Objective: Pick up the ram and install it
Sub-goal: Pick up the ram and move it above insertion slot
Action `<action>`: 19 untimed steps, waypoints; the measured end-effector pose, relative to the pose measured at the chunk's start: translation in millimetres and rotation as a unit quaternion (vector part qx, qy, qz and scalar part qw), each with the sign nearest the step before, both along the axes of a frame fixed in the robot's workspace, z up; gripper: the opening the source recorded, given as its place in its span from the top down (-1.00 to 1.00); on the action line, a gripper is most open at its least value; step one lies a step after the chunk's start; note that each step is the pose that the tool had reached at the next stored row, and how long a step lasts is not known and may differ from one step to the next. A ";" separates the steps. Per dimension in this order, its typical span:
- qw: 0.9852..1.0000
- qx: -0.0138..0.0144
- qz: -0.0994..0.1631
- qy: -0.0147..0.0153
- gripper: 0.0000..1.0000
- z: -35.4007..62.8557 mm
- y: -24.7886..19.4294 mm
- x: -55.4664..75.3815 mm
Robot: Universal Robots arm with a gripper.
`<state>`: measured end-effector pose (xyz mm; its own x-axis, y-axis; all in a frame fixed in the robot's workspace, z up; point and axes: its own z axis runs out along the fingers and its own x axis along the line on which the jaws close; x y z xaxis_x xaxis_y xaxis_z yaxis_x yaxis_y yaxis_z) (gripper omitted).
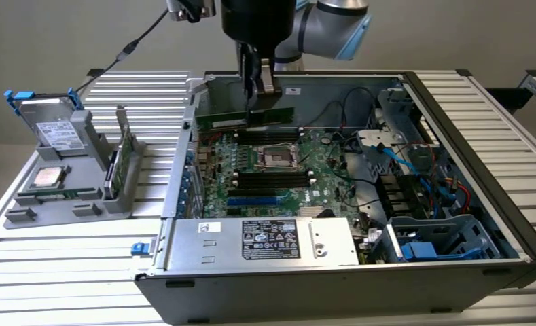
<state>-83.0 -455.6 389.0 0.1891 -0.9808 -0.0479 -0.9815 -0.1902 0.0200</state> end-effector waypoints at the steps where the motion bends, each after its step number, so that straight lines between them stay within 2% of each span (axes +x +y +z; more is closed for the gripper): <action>1: 1.000 0.000 -0.003 0.000 0.71 0.0 0.2 0.5; 14: 0.999 0.000 -0.036 -0.001 0.71 -0.6 2.2 9.6; 19: 0.999 0.000 -0.038 -0.002 0.71 -1.4 3.7 22.8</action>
<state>-60.2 -451.9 387.6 0.1150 -0.9922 -0.0475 -0.9931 -0.1158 0.0159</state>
